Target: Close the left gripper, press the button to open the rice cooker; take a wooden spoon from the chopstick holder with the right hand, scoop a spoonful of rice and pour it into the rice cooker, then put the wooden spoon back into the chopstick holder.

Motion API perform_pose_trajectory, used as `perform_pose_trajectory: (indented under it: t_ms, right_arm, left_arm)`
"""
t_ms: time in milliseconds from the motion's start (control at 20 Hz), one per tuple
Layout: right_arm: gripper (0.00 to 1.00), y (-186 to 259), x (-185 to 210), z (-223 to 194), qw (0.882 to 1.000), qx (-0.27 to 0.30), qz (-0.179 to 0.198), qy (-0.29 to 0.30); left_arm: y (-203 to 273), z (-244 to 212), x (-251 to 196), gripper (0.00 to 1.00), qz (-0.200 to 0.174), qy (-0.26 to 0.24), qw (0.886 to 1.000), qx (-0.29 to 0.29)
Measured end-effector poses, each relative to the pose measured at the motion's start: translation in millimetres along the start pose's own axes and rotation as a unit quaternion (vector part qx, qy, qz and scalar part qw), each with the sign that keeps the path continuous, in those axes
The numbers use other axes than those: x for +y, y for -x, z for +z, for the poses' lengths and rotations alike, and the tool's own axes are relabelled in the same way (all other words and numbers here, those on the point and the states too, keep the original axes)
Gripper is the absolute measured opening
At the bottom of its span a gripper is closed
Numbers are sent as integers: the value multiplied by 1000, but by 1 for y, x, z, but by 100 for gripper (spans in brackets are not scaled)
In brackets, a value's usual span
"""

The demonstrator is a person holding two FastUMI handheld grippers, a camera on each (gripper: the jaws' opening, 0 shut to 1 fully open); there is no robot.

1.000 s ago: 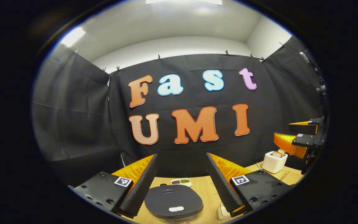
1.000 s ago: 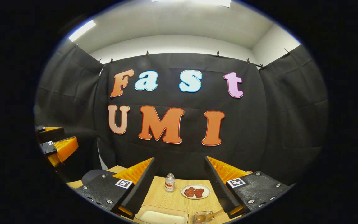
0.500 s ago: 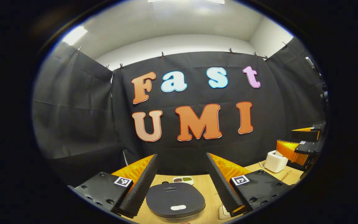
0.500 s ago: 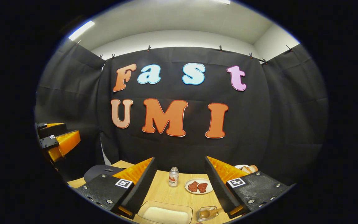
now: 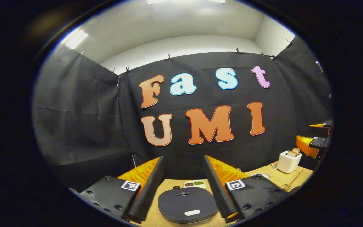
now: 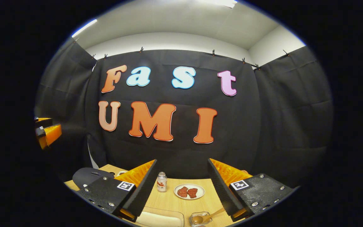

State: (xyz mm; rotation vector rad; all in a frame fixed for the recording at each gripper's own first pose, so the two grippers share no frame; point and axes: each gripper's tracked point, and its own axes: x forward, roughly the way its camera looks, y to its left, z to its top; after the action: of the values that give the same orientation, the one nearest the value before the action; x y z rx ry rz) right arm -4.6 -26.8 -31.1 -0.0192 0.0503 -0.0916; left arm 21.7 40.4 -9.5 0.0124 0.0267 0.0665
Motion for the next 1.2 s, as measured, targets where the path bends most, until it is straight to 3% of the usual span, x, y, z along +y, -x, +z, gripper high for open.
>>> perform_pose_trajectory:
  t_ms: [100,200,300,350,500,750,800,1000,1200]
  right_arm:
    - [95,-2,-7,0,1000,2,-7,-5]
    - [95,-4,-16,-5,1000,5,-17,-2]
    - [95,-5,-25,-12,1000,13,-25,0]
    - [97,-4,-27,-16,999,19,-26,0]
    - [95,-5,-36,-28,999,33,-31,3]
    - [95,-6,-49,-64,996,84,-41,3]
    - [95,-6,-50,-72,994,96,-42,-3]
    - [95,-5,-66,-101,989,133,-58,-20]
    - [95,-4,-77,-127,984,164,-71,-20]
  left_arm:
    - [-6,-10,13,32,17,4,1000,21]
    - [-14,-26,12,12,5,37,997,60]
    - [-20,-62,9,10,3,74,989,129]
    - [-25,-78,7,5,-4,90,980,176]
    - [-21,-134,-3,5,-24,138,947,291]
    - [-16,-196,-9,10,-21,180,889,419]
    - [-13,-205,-10,5,-21,190,876,443]
    - [-8,-235,-18,5,-31,223,830,510]
    - [-6,-265,-28,5,-35,239,796,556]
